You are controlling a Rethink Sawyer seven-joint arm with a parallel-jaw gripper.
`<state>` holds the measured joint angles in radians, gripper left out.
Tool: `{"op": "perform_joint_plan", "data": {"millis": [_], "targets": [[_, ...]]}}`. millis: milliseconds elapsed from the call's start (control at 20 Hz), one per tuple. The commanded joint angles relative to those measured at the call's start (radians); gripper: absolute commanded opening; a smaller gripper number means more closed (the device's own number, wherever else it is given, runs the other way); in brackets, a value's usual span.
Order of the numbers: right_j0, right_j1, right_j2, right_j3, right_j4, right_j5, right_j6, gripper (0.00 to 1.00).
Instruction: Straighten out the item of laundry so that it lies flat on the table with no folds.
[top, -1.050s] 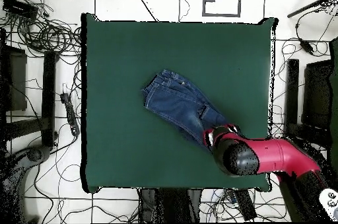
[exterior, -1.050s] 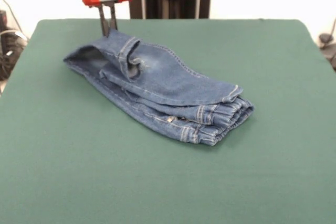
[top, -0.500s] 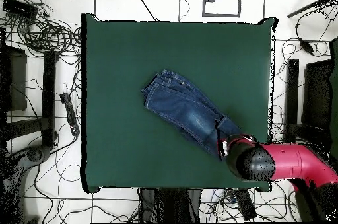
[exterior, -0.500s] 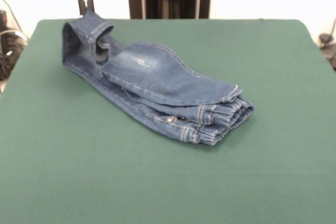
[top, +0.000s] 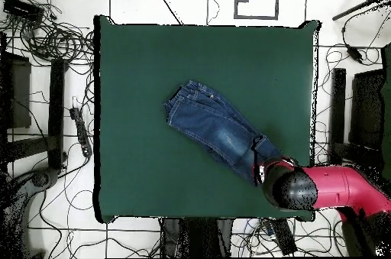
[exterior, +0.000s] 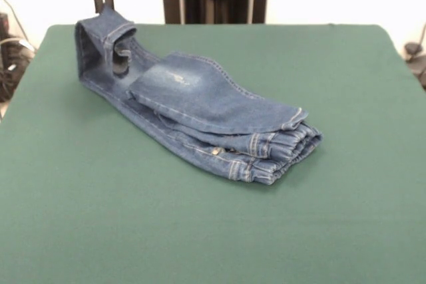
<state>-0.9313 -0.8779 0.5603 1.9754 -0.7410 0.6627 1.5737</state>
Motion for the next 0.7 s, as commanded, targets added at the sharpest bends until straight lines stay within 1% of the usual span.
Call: {"op": "perform_joint_plan", "data": {"millis": [50, 250, 400, 500, 700], "targets": [[0.072, 0.065, 0.061, -0.009, -0.088, 0.079, -0.22, 0.0], [0.074, 0.064, 0.027, 0.002, -0.113, 0.118, -0.209, 0.0], [0.06, 0.061, 0.026, 0.023, -0.117, 0.123, -0.216, 0.0], [0.041, 0.042, 0.048, 0.047, -0.1, 0.122, -0.242, 0.0], [0.007, -0.024, 0.084, 0.09, -0.045, 0.146, -0.282, 0.0]]}}
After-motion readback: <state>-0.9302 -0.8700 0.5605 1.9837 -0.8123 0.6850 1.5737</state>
